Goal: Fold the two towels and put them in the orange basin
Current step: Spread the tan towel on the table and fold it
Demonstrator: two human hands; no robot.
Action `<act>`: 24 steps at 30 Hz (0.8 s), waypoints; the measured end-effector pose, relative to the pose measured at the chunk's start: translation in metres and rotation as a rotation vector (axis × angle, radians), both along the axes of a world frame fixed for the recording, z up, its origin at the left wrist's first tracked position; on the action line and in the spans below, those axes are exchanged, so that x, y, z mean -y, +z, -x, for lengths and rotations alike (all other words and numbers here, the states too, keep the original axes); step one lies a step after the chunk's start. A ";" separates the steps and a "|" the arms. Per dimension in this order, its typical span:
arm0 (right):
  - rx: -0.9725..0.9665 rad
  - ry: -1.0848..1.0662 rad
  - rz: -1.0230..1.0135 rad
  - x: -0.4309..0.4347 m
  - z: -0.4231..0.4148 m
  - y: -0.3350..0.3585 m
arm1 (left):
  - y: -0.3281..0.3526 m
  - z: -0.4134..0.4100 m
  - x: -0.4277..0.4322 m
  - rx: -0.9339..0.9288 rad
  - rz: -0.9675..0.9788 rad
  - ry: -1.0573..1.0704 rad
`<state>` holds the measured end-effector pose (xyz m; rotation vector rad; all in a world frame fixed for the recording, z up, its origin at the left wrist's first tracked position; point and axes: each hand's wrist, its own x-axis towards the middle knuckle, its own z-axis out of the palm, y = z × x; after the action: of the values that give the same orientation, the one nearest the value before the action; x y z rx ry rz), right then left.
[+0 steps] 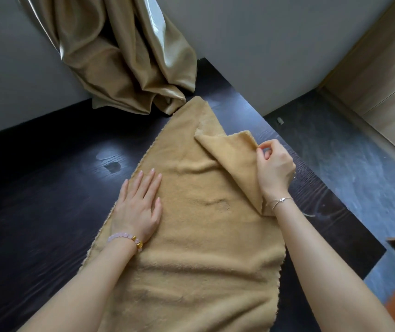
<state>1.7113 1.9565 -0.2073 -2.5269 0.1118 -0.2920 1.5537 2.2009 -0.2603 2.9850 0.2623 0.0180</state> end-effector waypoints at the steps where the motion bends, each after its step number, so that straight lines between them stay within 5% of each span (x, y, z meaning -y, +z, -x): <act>1: 0.002 -0.018 0.009 0.007 -0.008 0.000 | -0.001 0.000 0.000 0.001 0.000 0.001; 11: 0.019 -0.175 0.147 0.054 -0.083 0.007 | 0.000 -0.001 0.000 0.013 -0.001 -0.004; 19: -0.241 -0.323 0.179 0.062 -0.091 0.003 | 0.001 -0.001 0.000 0.003 -0.001 -0.003; 24: 0.074 0.052 0.291 0.029 -0.069 -0.016 | 0.002 -0.002 0.001 0.001 0.001 0.001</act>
<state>1.7808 1.9270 -0.2235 -2.7969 -0.0284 -0.4051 1.5555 2.2003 -0.2584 2.9839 0.2643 0.0191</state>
